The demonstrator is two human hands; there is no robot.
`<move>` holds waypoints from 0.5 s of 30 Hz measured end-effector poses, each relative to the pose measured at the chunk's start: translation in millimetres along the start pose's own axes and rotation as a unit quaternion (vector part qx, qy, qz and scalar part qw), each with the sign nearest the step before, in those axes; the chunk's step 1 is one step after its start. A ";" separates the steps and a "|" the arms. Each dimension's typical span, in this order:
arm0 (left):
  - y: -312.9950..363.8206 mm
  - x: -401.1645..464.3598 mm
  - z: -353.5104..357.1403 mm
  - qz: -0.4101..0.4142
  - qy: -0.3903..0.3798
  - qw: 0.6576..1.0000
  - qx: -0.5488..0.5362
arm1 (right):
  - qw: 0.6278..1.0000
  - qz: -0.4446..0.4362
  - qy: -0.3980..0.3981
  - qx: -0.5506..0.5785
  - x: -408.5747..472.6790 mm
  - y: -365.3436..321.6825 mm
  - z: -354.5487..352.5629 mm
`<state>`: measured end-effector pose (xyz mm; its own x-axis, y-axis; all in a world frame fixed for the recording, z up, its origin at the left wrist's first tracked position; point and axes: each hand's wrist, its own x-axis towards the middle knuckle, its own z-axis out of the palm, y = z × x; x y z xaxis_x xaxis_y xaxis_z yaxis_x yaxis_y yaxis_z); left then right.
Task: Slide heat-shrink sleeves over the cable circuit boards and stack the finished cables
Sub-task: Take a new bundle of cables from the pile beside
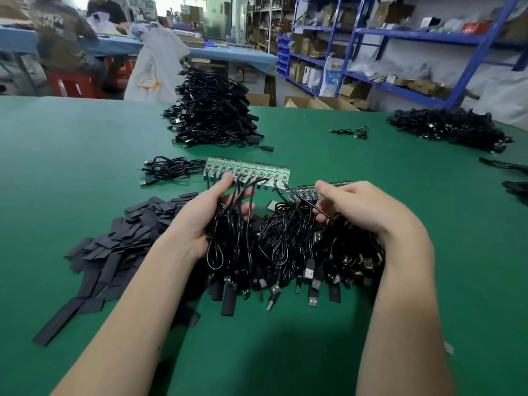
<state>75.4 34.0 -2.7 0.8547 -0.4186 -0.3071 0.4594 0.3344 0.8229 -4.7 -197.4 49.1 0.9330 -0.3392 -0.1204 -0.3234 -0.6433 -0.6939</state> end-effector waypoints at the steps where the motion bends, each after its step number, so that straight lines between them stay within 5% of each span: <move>1: 0.5 -0.1 -2.4 0.002 0.005 1.000 -0.031 | 1.000 0.000 0.012 -0.006 -1.0 -0.7 -1.0; 10: 20.0 -13.3 -27.3 0.047 0.025 0.986 -0.158 | 0.994 -0.064 -0.092 -0.021 -12.4 -0.4 -6.1; 15: 45.9 -25.9 -60.1 0.087 0.064 0.982 -0.153 | 0.994 -0.061 -0.057 -0.076 -11.1 2.2 -9.8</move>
<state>88.9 110.9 14.3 0.9411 -0.2296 -0.2481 0.3381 0.6377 0.6922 -17.2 -201.8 55.9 0.9757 -0.1777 -0.1285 -0.2192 -0.7737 -0.5944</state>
